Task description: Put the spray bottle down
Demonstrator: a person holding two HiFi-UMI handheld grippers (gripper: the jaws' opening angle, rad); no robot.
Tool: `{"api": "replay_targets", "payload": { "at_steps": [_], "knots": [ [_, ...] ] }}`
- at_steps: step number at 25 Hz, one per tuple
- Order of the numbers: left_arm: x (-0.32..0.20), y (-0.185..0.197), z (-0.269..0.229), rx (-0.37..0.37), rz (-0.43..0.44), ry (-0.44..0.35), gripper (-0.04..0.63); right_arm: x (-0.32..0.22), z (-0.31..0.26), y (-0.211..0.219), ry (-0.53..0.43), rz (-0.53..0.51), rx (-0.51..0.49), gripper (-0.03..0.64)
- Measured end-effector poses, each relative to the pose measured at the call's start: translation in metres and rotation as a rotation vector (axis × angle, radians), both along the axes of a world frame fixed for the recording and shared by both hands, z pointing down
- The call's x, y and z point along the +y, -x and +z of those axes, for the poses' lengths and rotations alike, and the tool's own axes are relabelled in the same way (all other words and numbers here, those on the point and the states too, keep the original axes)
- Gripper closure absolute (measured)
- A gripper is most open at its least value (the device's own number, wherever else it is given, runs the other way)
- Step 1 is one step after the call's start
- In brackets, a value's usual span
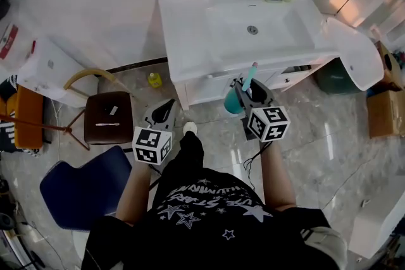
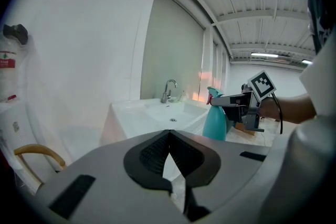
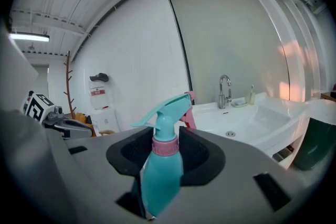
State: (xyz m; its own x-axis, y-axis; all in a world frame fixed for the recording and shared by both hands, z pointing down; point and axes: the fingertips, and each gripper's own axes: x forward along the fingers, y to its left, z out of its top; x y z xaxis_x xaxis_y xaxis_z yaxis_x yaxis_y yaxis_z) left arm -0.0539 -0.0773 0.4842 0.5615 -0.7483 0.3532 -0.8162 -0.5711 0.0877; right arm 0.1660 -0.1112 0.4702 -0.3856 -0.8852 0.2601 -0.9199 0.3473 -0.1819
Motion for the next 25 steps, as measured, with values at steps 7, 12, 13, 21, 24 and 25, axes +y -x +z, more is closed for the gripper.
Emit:
{"api": "replay_targets", "payload": {
  "at_steps": [7,12,13,21,24,25],
  "knots": [
    [-0.115,-0.001,-0.008,0.018,0.047,-0.005,0.58,-0.108,-0.013,0.002,-0.008,0.031,0.013,0.454],
    [-0.187,0.005,-0.008,0.022,0.072,0.003,0.58,-0.18,-0.02,0.011,-0.012,0.047,0.025,0.454],
    [-0.199,0.007,-0.007,0.02,0.078,0.003,0.58,-0.192,-0.02,0.014,-0.013,0.05,0.028,0.454],
    [-0.258,0.023,-0.001,0.029,0.085,0.008,0.58,-0.262,-0.023,0.036,-0.023,0.039,0.051,0.454],
    [-0.271,0.03,0.005,0.03,0.067,0.018,0.58,-0.279,-0.021,0.046,-0.026,0.017,0.067,0.454],
    [-0.275,0.031,0.006,0.031,0.061,0.024,0.58,-0.283,-0.021,0.048,-0.027,0.008,0.072,0.454]
  ]
}}
